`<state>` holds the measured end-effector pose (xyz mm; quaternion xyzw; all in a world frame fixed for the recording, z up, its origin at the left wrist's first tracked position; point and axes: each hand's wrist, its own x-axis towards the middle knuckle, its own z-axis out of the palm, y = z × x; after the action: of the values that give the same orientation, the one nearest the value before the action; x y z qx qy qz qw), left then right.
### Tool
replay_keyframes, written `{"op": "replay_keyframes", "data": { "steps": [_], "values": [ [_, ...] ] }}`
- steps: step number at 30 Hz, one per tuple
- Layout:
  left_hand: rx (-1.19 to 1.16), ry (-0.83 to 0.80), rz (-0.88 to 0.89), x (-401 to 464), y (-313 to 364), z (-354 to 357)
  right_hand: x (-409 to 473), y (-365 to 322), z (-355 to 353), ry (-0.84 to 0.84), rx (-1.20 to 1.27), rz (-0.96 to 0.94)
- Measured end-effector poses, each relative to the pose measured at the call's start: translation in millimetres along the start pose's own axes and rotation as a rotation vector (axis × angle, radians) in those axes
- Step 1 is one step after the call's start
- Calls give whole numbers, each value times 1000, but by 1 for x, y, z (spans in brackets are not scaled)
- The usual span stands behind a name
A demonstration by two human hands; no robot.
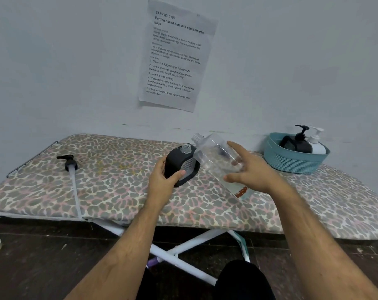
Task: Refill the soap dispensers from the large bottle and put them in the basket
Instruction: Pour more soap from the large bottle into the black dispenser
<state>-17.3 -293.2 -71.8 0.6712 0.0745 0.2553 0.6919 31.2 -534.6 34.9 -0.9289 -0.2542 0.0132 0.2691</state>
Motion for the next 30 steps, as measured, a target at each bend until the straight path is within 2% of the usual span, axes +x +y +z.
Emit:
{"op": "replay_keyframes", "data": {
  "steps": [19, 30],
  "values": [
    [21, -13, -22, -1, 1, 0, -5, -19, -15, 48, -207, -2],
    [37, -13, -29, 0, 0, 0, -7, -29, -23, 44, -239, 5]
  ]
}}
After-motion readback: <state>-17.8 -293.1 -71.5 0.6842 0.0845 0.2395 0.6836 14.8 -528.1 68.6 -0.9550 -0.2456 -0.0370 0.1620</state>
